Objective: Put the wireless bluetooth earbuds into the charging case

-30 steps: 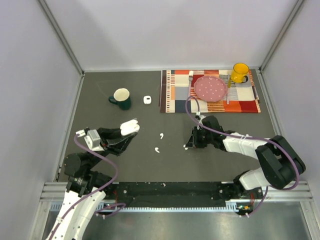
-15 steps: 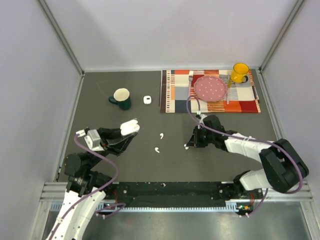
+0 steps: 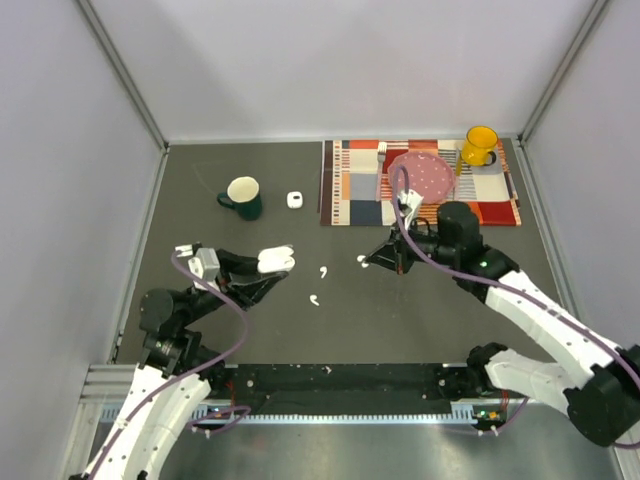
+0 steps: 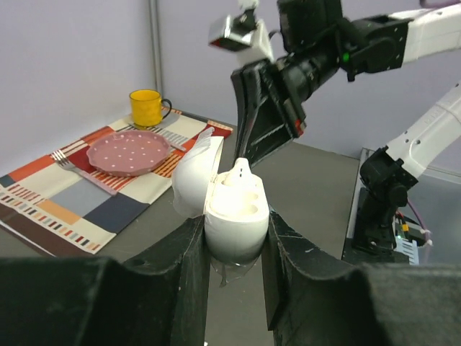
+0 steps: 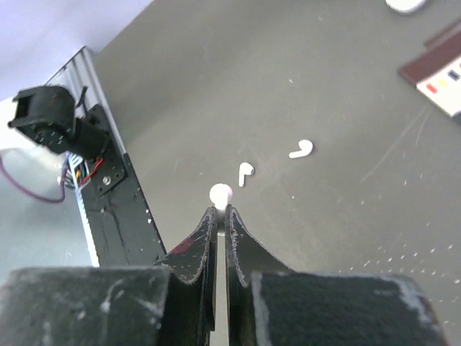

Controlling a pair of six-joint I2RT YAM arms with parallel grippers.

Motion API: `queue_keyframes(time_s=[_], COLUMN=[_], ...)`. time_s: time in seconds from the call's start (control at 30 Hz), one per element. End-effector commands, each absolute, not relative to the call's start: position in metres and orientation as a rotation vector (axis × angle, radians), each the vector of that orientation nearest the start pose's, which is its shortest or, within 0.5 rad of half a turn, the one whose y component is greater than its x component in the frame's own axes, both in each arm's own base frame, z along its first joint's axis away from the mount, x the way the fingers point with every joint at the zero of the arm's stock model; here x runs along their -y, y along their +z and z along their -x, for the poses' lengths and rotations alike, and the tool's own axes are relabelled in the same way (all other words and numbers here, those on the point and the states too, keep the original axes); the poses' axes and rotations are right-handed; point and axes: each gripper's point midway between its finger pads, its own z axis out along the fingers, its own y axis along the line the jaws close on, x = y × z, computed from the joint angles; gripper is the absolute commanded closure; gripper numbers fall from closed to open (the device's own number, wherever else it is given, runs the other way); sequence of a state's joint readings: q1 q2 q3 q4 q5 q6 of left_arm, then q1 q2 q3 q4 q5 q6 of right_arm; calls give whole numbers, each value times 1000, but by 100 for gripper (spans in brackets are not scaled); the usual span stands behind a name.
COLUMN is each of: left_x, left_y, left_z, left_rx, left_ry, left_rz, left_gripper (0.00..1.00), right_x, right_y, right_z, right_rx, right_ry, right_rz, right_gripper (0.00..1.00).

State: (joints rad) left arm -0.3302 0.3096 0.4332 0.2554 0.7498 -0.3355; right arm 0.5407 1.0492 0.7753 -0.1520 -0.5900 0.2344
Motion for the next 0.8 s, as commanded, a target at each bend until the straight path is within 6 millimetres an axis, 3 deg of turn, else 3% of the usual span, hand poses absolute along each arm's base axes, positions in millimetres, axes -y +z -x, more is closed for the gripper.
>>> queue_keyframes(time_s=[0.0, 0.27, 0.4, 0.77], left_x=[195, 204, 203, 208], left_y=[328, 321, 323, 320], left_z=[-132, -123, -123, -113], left_rx=[-1106, -1108, -1101, -1103], left_ry=[-1047, -1117, -1116, -1206], left_rz=[-785, -885, -880, -917], left_gripper=[100, 100, 100, 100], right_x=[-250, -247, -249, -263], right_y=[268, 332, 345, 383], right_z=[-192, -153, -138, -127], right_rx=[-1662, -1375, -1277, -1084], right_ry=[1063, 1082, 1072, 952], right_rz=[964, 1120, 1228, 1367], right_gripper=[100, 100, 100, 100])
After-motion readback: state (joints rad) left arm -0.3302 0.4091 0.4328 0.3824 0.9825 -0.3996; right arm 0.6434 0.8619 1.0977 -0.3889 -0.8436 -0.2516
